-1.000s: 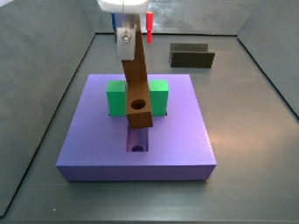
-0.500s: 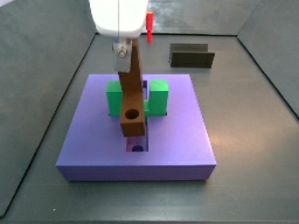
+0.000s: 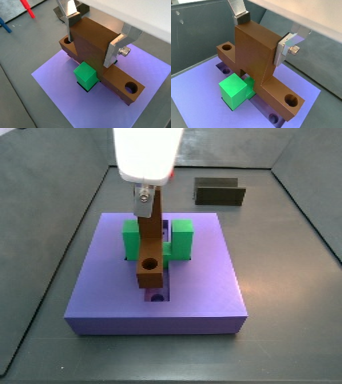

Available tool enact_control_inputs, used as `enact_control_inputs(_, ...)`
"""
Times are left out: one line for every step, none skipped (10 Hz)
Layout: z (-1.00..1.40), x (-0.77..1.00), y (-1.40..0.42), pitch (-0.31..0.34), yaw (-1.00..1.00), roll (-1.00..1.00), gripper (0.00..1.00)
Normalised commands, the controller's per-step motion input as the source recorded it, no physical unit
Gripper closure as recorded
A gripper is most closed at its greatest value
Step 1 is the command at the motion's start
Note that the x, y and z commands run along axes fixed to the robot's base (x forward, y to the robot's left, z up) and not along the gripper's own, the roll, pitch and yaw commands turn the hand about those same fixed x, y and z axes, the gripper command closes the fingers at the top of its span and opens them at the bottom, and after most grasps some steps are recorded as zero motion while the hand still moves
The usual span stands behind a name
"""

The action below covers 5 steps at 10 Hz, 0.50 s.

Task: Pick up the brown object. Move up. Place the brown object on the fixture. Regrasp the brown object. Move to above the board. Insert the brown object.
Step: Insert the brown object.

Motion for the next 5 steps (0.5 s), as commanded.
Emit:
enact_control_inputs(-0.03,0.51,0.00,0.366,-0.03,-0.03,1.00)
enact_control_inputs(0.00,0.49,0.00,0.323,0.00,-0.07,1.00)
enact_control_inputs(0.00,0.40,-0.01,0.229,0.02,-0.17,1.00)
enact_control_inputs(0.00,0.15,0.00,0.103,0.09,-0.27,1.00)
enact_control_inputs(-0.13,0.12,0.02,0.127,0.00,-0.07,1.00)
